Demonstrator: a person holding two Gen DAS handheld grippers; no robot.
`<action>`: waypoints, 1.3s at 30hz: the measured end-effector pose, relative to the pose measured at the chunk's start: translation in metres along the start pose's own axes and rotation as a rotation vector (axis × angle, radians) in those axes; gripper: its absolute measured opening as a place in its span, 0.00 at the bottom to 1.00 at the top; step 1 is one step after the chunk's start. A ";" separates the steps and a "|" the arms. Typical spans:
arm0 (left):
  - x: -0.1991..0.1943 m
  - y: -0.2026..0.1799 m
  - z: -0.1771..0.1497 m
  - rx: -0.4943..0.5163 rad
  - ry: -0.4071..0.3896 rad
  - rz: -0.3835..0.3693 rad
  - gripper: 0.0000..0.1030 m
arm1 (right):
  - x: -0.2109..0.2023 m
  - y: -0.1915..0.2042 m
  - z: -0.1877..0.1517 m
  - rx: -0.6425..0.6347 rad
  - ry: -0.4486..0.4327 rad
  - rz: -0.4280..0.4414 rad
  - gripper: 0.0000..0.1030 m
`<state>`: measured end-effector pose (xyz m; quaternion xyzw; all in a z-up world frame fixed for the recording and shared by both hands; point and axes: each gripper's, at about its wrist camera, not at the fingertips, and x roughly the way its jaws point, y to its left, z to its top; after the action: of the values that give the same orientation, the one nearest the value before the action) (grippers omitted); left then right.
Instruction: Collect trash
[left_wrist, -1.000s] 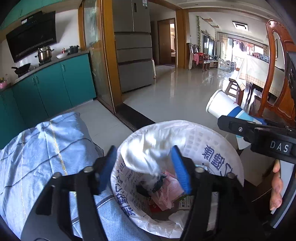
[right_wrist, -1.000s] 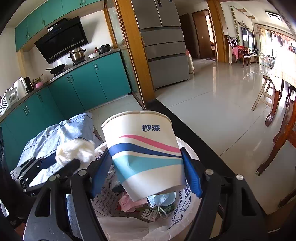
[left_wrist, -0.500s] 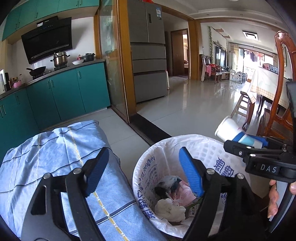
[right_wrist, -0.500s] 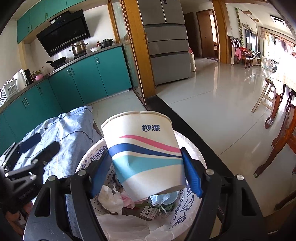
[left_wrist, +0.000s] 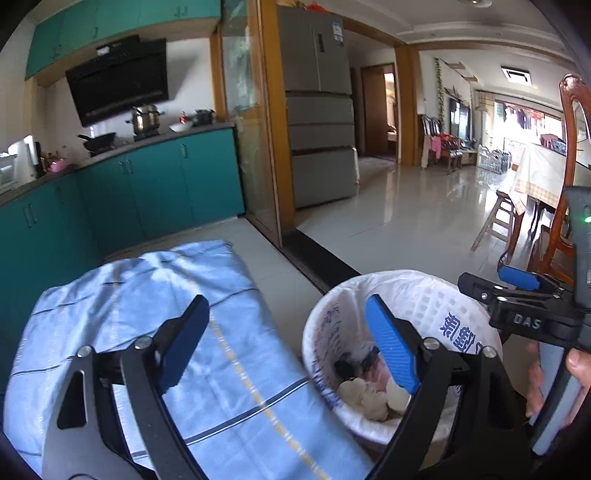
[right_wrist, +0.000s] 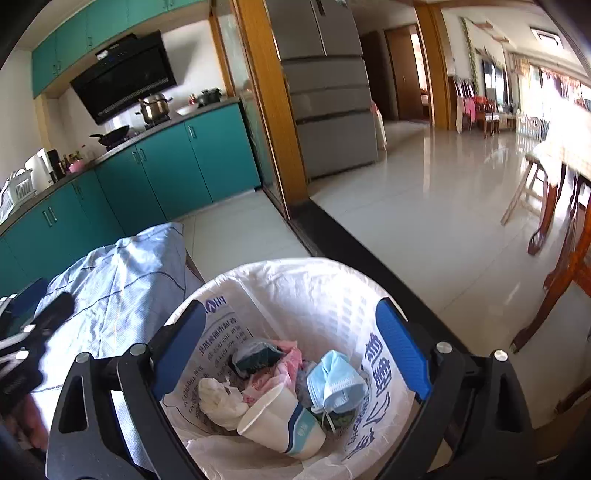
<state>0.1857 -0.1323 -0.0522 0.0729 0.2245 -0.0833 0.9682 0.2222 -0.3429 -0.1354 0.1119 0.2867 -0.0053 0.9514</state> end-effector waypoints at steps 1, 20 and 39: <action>-0.019 0.008 -0.003 -0.009 -0.017 0.028 0.91 | -0.005 0.005 -0.002 -0.027 -0.025 0.000 0.89; -0.217 0.079 -0.023 -0.129 -0.057 0.223 0.97 | -0.185 0.109 -0.054 -0.178 -0.185 0.054 0.97; -0.224 0.081 -0.025 -0.115 -0.008 0.230 0.97 | -0.216 0.128 -0.061 -0.224 -0.194 -0.003 0.97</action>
<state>-0.0075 -0.0195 0.0339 0.0424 0.2151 0.0407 0.9748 0.0183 -0.2172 -0.0399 0.0033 0.1922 0.0145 0.9812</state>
